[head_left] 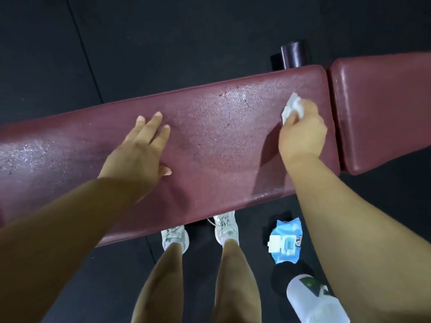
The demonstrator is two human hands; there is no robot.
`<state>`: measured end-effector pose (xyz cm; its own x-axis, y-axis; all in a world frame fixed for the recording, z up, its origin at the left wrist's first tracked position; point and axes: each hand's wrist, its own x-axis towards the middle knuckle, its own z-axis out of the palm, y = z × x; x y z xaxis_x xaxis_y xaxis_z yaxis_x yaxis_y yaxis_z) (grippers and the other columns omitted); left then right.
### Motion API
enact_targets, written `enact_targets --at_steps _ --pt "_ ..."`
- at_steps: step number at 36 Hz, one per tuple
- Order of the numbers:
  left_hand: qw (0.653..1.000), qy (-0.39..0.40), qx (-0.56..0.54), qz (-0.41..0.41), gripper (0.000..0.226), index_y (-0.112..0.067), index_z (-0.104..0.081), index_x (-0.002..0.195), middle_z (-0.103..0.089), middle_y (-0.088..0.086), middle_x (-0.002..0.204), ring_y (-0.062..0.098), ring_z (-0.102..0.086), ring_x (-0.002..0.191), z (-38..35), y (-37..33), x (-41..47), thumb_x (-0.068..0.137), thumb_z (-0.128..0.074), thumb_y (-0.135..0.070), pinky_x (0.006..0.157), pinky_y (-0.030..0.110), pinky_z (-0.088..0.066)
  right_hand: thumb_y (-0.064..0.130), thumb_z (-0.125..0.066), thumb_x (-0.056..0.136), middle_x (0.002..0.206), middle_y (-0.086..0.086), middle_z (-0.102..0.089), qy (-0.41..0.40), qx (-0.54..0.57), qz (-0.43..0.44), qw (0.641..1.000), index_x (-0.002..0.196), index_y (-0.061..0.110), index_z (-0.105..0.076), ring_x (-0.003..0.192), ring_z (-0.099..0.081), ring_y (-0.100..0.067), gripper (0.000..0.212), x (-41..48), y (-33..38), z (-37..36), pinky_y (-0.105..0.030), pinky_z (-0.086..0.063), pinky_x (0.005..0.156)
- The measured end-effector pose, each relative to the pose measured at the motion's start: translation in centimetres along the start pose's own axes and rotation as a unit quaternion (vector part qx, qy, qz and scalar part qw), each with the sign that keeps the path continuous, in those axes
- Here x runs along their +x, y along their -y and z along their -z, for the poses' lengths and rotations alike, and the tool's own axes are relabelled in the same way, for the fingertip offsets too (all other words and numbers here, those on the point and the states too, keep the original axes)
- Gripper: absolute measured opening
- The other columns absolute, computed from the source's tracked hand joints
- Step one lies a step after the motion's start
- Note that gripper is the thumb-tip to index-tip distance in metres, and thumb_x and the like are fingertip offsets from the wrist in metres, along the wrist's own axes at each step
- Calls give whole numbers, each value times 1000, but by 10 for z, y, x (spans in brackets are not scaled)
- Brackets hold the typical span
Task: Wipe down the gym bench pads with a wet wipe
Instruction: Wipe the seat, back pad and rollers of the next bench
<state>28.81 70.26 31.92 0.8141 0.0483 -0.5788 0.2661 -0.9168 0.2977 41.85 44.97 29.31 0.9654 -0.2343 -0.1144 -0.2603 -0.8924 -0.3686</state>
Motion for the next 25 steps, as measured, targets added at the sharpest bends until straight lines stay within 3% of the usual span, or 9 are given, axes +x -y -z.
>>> enact_targets --at_steps 4,7,10,12,14,17,20,22,25 --pt "1000 7 -12 12 89 -14 -20 150 1 -4 159 26 1 146 -2 -4 5 79 -74 -23 115 41 -16 17 -45 96 108 -13 -59 97 -33 157 982 138 24 -44 93 -58 -30 43 -45 32 -21 -27 -38 72" --pt "1000 7 -21 19 91 -13 -23 149 -1 -4 159 27 0 146 -1 -5 6 76 -77 -21 115 43 -16 18 -62 84 89 -10 -56 265 -73 413 868 132 23 -53 63 -58 -31 50 -82 45 -28 -33 -44 52" --pt "999 10 -27 20 90 -15 -24 148 -1 -6 159 25 0 146 -2 -4 6 76 -77 -22 114 43 -17 14 -73 71 74 -10 -54 253 -93 510 817 116 16 -64 42 -52 -28 46 -59 36 -26 -27 -41 40" --pt "999 7 -38 26 89 -17 -24 148 0 -9 159 23 2 146 -3 -3 6 76 -76 -22 115 41 -15 15 -55 88 93 -16 -58 216 -123 438 864 128 18 -55 67 -60 -36 40 -18 30 -21 -43 -52 60" --pt "998 1 -53 32 88 -18 -24 149 1 -11 158 21 4 146 -6 -3 6 77 -75 -20 115 40 -11 19 -44 95 109 -18 -59 139 -80 304 939 130 18 -52 92 -58 -39 35 25 20 -11 -43 -46 79" --pt "996 -12 -74 43 86 -17 -27 148 0 -12 158 19 6 146 -9 -5 6 77 -75 -15 115 40 -7 18 -40 96 107 -18 -62 46 -28 143 988 119 12 -56 99 -56 -36 28 47 22 -9 -33 -37 75" --pt "995 -7 -81 51 83 -18 -29 146 1 -15 157 17 7 145 -9 -6 8 77 -75 -14 116 40 -7 18 -41 97 105 -14 -62 65 -29 121 990 123 13 -54 96 -58 -32 30 23 41 -27 -27 -31 69" --pt "995 -2 -87 54 82 -20 -29 145 3 -17 157 15 9 145 -9 -6 9 77 -75 -15 116 39 -7 16 -41 96 107 -14 -59 146 -47 264 952 137 18 -44 93 -57 -32 41 -9 58 -32 -33 -39 73" --pt "994 0 -96 56 83 -21 -30 145 3 -18 157 14 10 144 -8 -5 9 76 -76 -15 116 40 -8 13 -40 95 109 -12 -49 305 -143 477 812 146 22 -28 85 -57 -34 54 -37 65 -29 -39 -39 65"
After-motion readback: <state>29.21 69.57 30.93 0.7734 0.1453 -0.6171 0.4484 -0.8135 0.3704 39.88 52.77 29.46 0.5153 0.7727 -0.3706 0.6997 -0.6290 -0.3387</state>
